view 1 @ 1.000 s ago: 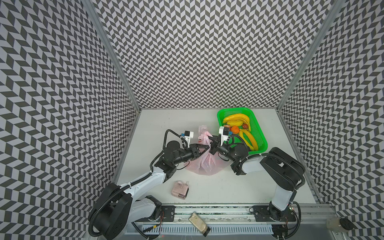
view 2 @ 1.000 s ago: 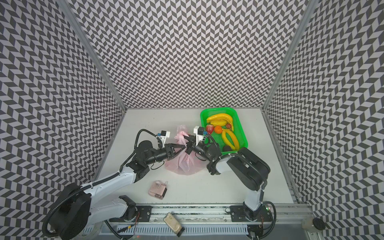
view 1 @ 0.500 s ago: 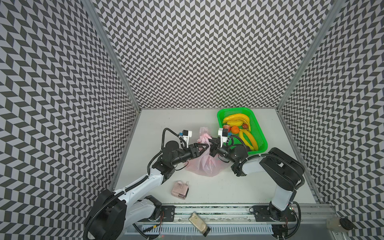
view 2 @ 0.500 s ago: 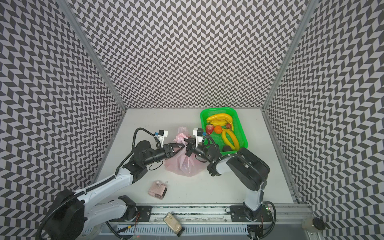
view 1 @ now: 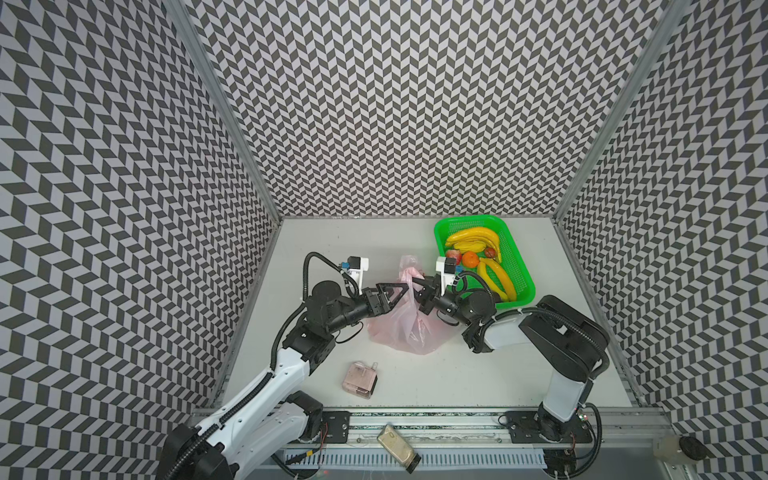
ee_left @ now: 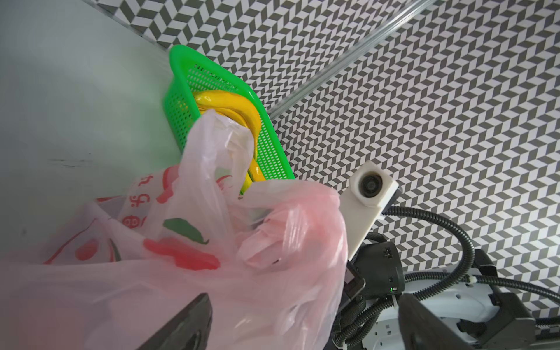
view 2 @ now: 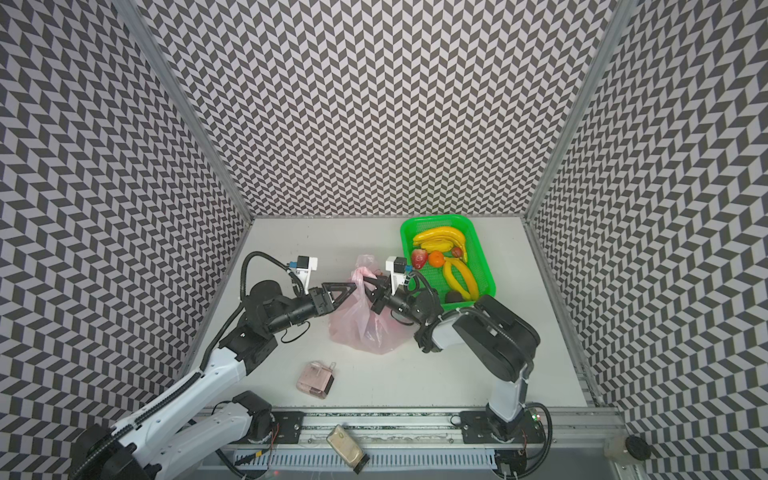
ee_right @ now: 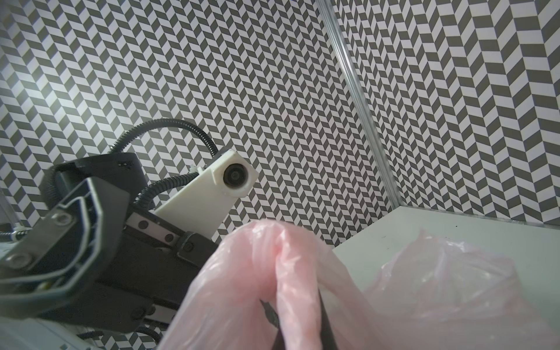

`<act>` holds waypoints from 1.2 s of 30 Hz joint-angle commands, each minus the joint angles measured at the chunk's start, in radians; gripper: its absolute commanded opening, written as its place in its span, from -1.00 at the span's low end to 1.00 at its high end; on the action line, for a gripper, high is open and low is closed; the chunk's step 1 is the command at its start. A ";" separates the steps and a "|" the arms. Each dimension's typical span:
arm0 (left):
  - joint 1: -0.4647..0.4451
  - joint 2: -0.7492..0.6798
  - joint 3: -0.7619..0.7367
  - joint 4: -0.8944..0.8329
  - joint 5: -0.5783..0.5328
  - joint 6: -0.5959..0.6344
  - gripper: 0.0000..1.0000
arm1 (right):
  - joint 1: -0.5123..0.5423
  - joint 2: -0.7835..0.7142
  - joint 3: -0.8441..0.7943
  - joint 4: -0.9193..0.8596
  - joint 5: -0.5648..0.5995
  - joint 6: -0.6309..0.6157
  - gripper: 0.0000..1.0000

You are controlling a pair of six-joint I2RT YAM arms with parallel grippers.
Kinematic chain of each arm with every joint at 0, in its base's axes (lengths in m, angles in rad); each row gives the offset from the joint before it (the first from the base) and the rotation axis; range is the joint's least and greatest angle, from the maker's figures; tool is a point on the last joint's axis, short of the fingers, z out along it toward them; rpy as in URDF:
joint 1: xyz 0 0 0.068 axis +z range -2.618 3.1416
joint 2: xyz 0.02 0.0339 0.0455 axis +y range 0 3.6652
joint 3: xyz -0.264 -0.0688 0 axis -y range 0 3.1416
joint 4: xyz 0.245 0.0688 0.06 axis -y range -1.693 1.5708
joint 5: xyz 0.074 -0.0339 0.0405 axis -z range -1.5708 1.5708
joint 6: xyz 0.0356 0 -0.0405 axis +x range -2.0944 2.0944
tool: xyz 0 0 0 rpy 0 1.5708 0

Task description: Place the fake fruits into the plastic bag and tie a complex knot

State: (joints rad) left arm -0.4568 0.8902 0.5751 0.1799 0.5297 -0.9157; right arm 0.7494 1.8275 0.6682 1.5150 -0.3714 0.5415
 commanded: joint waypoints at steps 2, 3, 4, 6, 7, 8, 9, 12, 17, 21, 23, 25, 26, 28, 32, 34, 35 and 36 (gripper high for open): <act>0.093 -0.060 0.015 -0.043 0.070 0.004 0.82 | -0.004 -0.029 -0.010 0.357 -0.017 -0.001 -1.00; 0.116 -0.062 0.007 -0.022 0.093 -0.012 0.71 | -0.004 -0.031 -0.012 0.354 -0.018 -0.003 -1.00; 0.141 -0.059 -0.007 0.013 0.124 -0.041 0.58 | -0.004 -0.034 -0.012 0.351 -0.019 -0.006 -1.00; 0.174 -0.039 -0.036 0.103 0.181 -0.107 0.29 | -0.004 -0.037 -0.014 0.349 -0.019 -0.008 -1.00; 0.180 -0.023 -0.046 0.146 0.201 -0.139 0.15 | -0.004 -0.039 -0.015 0.349 -0.019 -0.009 -1.00; 0.182 -0.002 -0.054 0.183 0.218 -0.163 0.02 | -0.004 -0.038 -0.015 0.349 -0.019 -0.010 -1.00; 0.182 0.015 -0.058 0.212 0.233 -0.181 -0.08 | -0.004 -0.039 -0.015 0.346 -0.021 -0.010 -1.00; 0.182 0.069 -0.058 0.268 0.268 -0.206 -0.17 | -0.004 -0.041 -0.012 0.345 -0.025 -0.008 -1.00; 0.182 0.108 -0.053 0.304 0.275 -0.206 -0.17 | -0.004 -0.041 -0.010 0.343 -0.029 -0.005 -1.00; 0.175 0.133 -0.058 0.337 0.284 -0.217 -0.16 | -0.004 -0.041 -0.010 0.341 -0.031 -0.005 -1.00; 0.168 0.141 -0.057 0.345 0.283 -0.218 -0.19 | -0.004 -0.042 -0.009 0.340 -0.032 -0.005 -1.00; 0.161 0.150 -0.058 0.347 0.277 -0.219 -0.25 | -0.004 -0.041 -0.009 0.340 -0.032 -0.004 -1.00; 0.157 0.153 -0.058 0.349 0.273 -0.219 -0.27 | -0.004 -0.042 -0.010 0.338 -0.032 -0.004 -1.00; 0.151 0.164 -0.057 0.357 0.272 -0.219 -0.29 | -0.004 -0.041 -0.010 0.340 -0.033 -0.004 -1.00; 0.132 0.183 -0.053 0.377 0.265 -0.223 -0.30 | -0.005 -0.043 -0.008 0.337 -0.034 -0.003 -1.00; 0.124 0.195 -0.050 0.385 0.263 -0.223 -0.31 | -0.004 -0.041 -0.006 0.338 -0.036 0.000 -1.00; 0.120 0.201 -0.050 0.388 0.263 -0.223 -0.31 | -0.004 -0.042 -0.007 0.339 -0.037 0.003 -1.00; 0.117 0.206 -0.050 0.391 0.262 -0.225 -0.33 | -0.004 -0.040 -0.006 0.341 -0.040 0.004 -1.00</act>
State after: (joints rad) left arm -0.3298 1.0859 0.5198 0.5217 0.7879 -1.1244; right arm 0.7475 1.8198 0.6636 1.5150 -0.3962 0.5350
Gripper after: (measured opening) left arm 0.335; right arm 0.047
